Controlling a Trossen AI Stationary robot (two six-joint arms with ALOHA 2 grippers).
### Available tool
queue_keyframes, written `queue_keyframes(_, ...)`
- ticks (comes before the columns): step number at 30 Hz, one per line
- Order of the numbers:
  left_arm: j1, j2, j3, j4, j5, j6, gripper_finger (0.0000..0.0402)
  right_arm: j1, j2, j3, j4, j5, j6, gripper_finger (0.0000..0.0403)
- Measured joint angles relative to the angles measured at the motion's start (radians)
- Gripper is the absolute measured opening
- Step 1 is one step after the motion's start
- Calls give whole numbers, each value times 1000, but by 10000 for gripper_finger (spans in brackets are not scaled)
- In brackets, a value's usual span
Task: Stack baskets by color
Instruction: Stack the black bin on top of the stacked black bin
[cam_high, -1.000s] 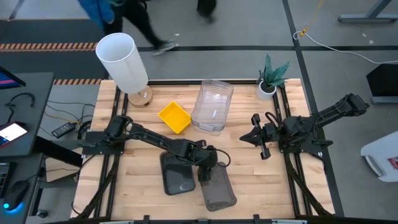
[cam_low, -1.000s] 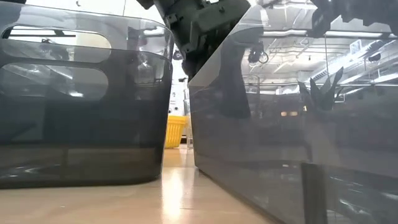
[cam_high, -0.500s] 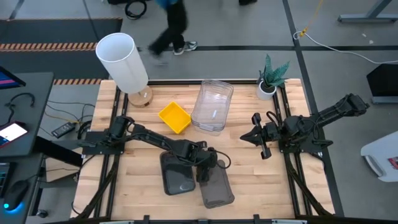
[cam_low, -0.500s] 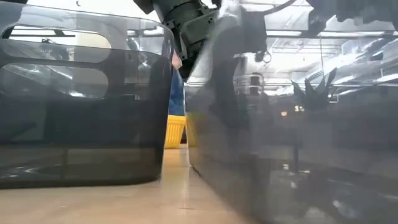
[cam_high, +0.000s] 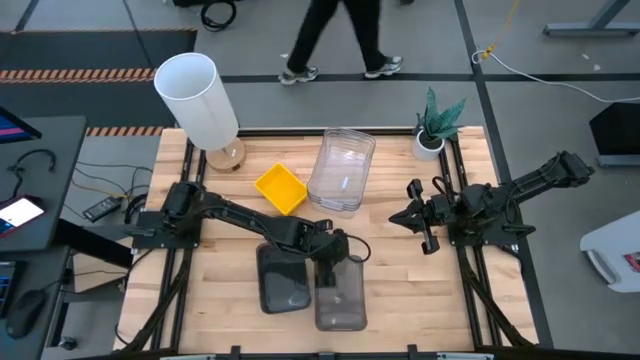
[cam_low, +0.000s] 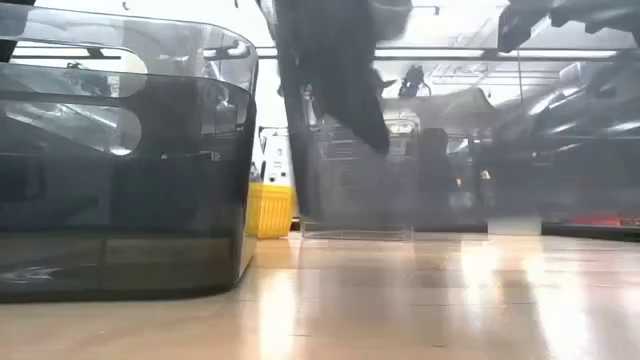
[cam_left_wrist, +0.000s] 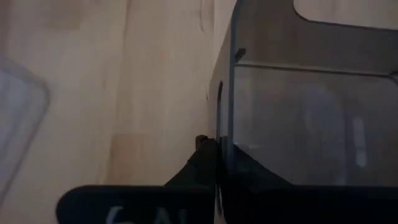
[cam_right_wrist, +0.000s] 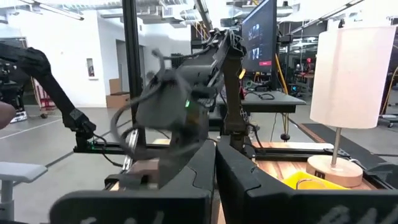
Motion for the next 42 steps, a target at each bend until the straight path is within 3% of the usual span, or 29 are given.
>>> queue_keyframes(13,8,-261,1,-230,24,-22,4,3,-22,0,-17,0,-15,20)
queue_keyframes(20,17,-350,1,-373,-20,8,3,3,-22,0,-17,0,-15,20)
queue_keyframes(29,63,-367,2,-527,-52,48,3,4,-13,0,-12,0,-7,20)
queue_keyframes(42,27,-367,1,-635,-60,44,3,4,-11,0,-16,-1,-3,20)
